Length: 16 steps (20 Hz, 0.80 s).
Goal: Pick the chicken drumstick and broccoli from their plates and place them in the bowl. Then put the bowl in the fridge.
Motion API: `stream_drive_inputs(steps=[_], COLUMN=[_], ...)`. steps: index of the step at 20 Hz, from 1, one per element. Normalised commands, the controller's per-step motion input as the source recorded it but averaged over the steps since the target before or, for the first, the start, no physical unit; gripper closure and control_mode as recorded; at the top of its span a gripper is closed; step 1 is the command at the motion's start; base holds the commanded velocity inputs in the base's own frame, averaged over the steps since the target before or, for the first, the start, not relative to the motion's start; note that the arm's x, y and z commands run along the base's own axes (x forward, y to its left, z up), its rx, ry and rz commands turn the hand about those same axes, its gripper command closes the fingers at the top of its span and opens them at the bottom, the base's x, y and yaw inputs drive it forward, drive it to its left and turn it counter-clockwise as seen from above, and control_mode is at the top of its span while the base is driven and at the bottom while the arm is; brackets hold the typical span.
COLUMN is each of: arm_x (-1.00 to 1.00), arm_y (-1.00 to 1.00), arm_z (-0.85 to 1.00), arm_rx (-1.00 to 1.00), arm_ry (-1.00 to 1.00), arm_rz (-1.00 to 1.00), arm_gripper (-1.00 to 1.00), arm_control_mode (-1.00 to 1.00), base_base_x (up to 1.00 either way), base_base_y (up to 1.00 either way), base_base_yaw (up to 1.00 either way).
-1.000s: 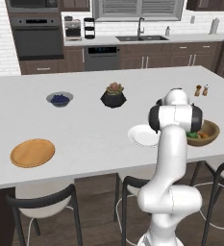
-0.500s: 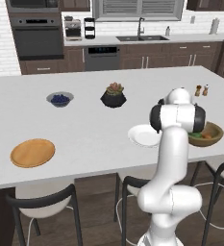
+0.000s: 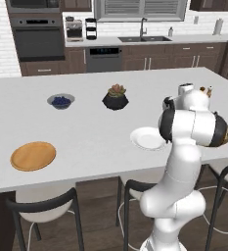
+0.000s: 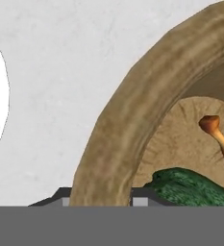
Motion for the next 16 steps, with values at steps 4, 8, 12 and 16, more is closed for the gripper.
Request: stream_drive_inputs(steps=[4,8,12,16], arm_x=[-0.91,-0.9,-0.99,-1.0], arm_y=[0.94,0.85,0.56,0.47], arm_z=[0.58,0.48,0.29,0.11], arm_rx=[-0.03,-0.07,-0.03,0.0], arm_ry=[0.0,0.0,0.0,0.01], arm_rz=[0.57,0.67,0.67,0.68], arm_gripper=[1.0,1.0,1.0,1.0], arm_control_mode=[-1.0,-1.0,-1.0,-1.0], base_base_x=[0.0,0.0,0.0,0.0], base_base_y=[0.0,0.0,0.0,0.0], base_base_yaw=[0.0,0.0,0.0,0.0])
